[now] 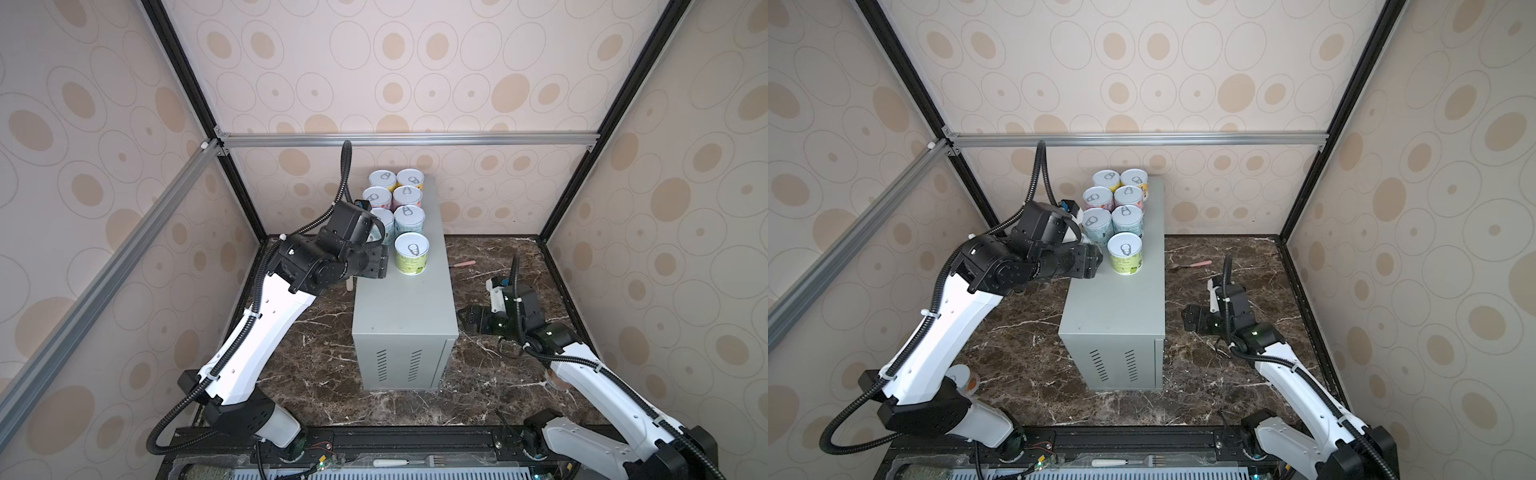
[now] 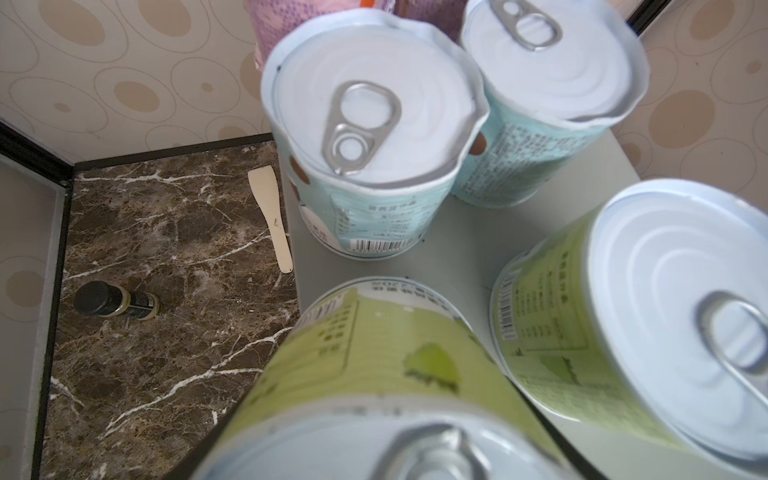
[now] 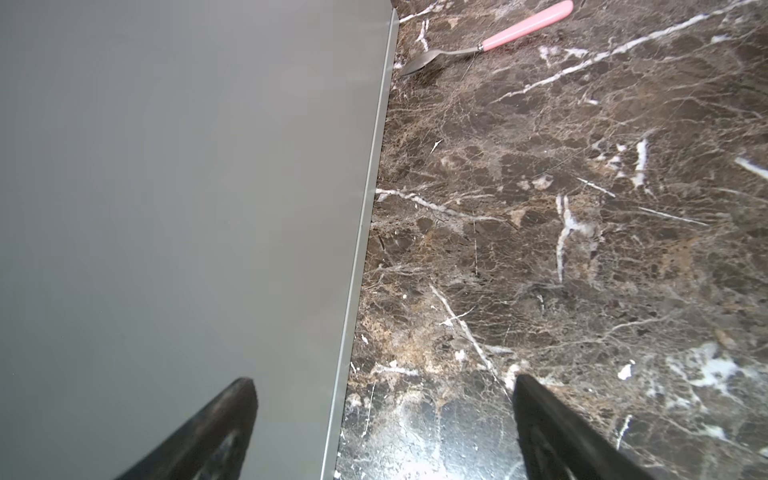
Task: Place and organize the canned foods onto the counter
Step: 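Lower the green can before the cluster and open the left gripper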
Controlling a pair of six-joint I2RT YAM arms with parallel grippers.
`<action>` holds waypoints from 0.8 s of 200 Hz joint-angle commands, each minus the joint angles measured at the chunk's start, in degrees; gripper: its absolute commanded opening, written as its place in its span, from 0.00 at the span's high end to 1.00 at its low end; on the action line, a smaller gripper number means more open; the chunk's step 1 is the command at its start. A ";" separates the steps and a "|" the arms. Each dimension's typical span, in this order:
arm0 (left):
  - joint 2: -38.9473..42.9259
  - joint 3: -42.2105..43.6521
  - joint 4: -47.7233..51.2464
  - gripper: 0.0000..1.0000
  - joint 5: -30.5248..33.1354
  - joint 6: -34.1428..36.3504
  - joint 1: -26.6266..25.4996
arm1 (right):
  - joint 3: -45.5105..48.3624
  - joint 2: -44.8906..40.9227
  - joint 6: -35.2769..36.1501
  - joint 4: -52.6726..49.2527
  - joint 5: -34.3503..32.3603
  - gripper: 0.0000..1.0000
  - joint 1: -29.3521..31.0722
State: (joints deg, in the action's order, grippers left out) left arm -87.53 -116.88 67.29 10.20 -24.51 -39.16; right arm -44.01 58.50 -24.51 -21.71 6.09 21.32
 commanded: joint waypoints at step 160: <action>-2.71 -8.65 -1.98 0.13 1.05 1.40 -1.34 | -1.20 -2.61 2.10 -2.20 -2.28 0.01 0.33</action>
State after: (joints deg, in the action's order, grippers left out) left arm -90.87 -122.85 66.08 10.72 -23.90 -39.62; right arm -44.01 57.01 -23.03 -21.98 4.64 21.32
